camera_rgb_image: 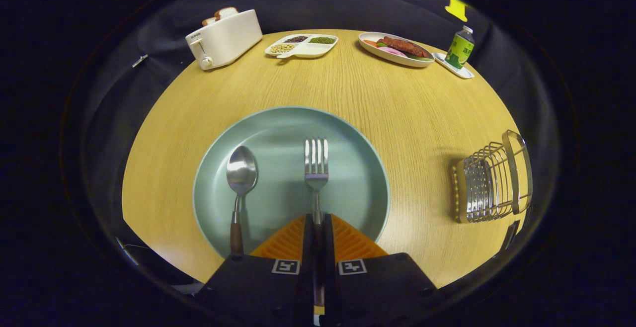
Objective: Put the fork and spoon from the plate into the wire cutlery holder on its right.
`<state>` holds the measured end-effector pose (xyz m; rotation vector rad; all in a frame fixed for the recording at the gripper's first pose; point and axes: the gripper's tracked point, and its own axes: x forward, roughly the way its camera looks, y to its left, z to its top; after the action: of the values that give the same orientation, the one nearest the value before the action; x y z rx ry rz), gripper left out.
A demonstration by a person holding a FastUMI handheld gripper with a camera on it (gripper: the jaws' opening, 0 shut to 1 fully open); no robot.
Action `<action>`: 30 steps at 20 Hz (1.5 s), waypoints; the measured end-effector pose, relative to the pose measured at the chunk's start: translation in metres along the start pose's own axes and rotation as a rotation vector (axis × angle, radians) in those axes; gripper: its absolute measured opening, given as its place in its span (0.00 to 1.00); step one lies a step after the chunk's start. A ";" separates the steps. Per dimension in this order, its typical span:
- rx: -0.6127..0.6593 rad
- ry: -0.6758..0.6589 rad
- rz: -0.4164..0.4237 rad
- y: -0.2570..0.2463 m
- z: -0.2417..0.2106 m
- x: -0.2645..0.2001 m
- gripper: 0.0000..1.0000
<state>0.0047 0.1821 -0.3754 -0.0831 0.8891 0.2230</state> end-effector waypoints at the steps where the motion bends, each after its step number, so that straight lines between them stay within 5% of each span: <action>1: 0.012 -0.001 -0.015 -0.002 0.001 -0.002 0.11; 6: 0.011 -0.060 -0.056 0.004 0.020 -0.028 0.09; 12: 0.038 -0.112 -0.183 -0.035 0.064 -0.128 0.09; 18: 0.024 0.252 -0.385 -0.137 0.030 -0.172 0.09; 30: 0.078 0.586 -0.285 -0.184 0.002 -0.159 0.09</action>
<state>-0.0484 -0.0223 -0.2545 -0.2073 1.4530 -0.1126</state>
